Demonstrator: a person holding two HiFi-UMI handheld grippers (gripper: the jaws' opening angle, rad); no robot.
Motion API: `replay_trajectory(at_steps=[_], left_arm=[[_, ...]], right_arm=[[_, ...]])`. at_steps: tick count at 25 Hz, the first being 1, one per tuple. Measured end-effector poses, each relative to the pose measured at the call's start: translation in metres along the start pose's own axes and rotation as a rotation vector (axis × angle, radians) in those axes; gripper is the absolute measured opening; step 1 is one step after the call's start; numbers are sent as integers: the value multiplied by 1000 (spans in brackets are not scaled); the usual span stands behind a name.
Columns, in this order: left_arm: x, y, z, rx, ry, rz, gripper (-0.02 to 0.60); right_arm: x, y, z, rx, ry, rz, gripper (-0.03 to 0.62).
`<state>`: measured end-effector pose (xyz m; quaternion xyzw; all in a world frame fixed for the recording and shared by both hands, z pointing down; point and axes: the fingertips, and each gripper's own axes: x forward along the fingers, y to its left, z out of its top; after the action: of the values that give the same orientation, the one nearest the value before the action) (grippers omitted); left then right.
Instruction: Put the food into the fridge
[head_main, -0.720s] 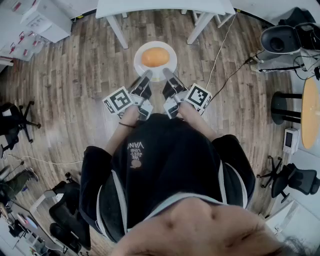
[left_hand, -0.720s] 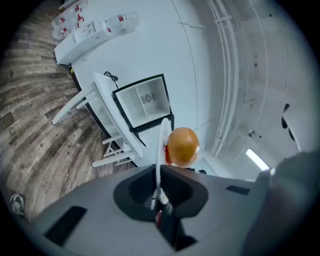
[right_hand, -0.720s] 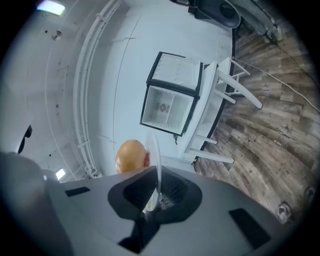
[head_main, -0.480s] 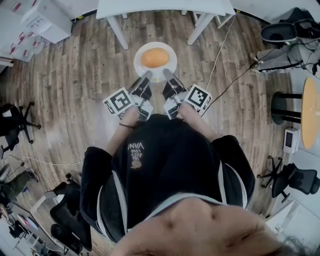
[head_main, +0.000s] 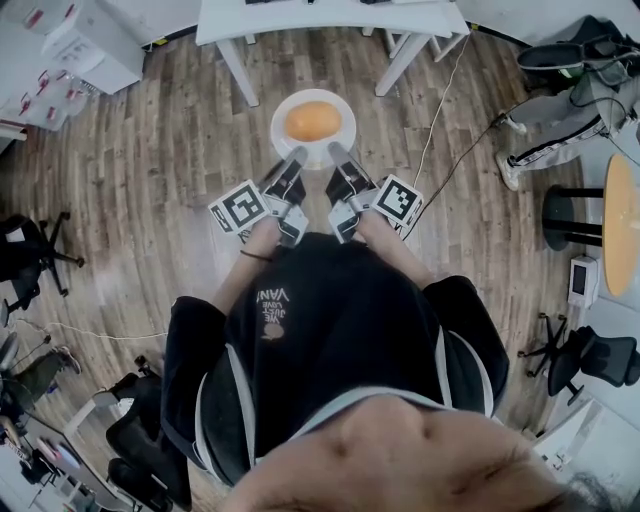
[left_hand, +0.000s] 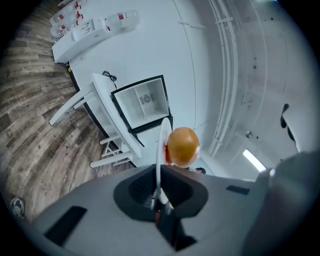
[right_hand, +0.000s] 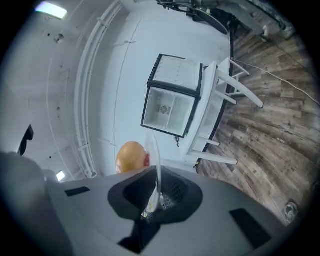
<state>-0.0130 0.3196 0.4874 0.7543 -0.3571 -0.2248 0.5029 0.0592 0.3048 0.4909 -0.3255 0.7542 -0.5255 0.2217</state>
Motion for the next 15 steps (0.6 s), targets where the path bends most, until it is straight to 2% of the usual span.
replay_trajectory(at_steps=[4, 10, 15], left_arm=[[-4, 4, 8, 4, 9, -7, 31], [-14, 11, 22, 15, 31, -23, 31], [-19, 17, 24, -20, 55, -33, 31]], right_arm=[[8, 2, -6, 26, -22, -9, 22], [19, 2, -17, 2, -48, -30, 22], [24, 1, -26, 3, -68, -34, 23]])
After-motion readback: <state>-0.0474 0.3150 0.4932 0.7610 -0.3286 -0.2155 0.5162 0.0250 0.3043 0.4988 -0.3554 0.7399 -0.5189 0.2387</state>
